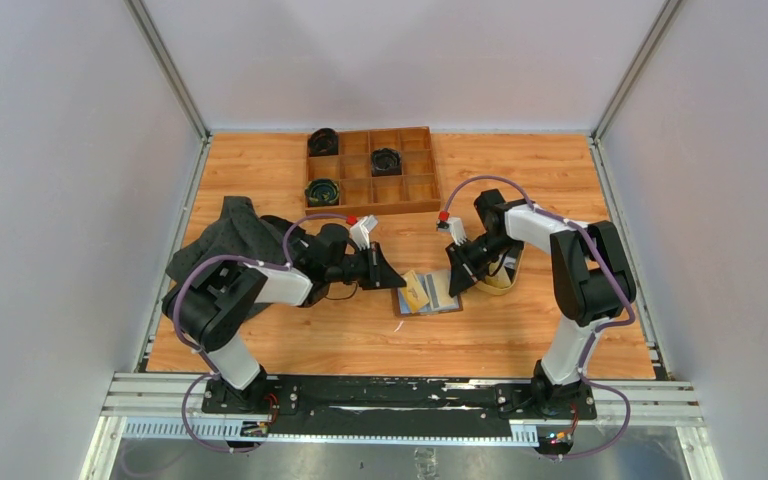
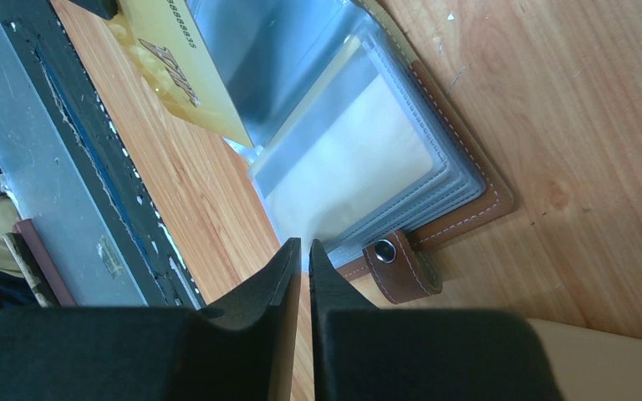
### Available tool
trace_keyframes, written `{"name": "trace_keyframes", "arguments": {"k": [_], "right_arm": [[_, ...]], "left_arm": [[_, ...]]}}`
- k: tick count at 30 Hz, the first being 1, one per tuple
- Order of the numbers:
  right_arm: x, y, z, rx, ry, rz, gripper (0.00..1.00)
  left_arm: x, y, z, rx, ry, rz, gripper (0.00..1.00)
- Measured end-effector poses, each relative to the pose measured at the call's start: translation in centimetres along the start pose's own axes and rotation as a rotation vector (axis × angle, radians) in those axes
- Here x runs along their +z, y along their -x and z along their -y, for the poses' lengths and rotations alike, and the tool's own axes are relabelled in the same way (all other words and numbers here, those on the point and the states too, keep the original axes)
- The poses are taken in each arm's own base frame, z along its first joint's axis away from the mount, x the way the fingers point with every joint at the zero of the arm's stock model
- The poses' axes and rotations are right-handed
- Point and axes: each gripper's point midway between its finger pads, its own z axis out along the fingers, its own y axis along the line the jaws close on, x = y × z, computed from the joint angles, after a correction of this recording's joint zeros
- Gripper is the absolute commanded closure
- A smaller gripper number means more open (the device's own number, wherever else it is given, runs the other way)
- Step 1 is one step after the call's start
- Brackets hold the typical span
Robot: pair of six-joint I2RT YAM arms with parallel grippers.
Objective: Put the credit cards into the card holder
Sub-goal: Insert the credit card into the card holder.
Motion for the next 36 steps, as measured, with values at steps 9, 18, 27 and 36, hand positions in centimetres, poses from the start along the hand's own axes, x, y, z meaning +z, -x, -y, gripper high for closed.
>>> {"name": "trace_keyframes", "arguments": {"k": [9,18,27,36], "right_arm": [[0.0,0.0,0.0,0.000,-0.002,-0.001,0.89],[0.0,0.0,0.0,0.000,-0.003,-0.001,0.89],[0.0,0.0,0.1,0.000,-0.003,-0.002,0.89],[0.0,-0.1,0.1,0.000,-0.008,-0.004,0.89]], "left_arm": [[0.4,-0.4,-0.4,-0.015,0.002,-0.022,1.00],[1.0,-0.3,-0.9,-0.035,0.011,-0.030,1.00],[1.1,-0.2,-0.7,-0.041,0.006,-0.032,1.00],[0.7,0.2,0.2,-0.025,-0.015,-0.021,1.00]]}}
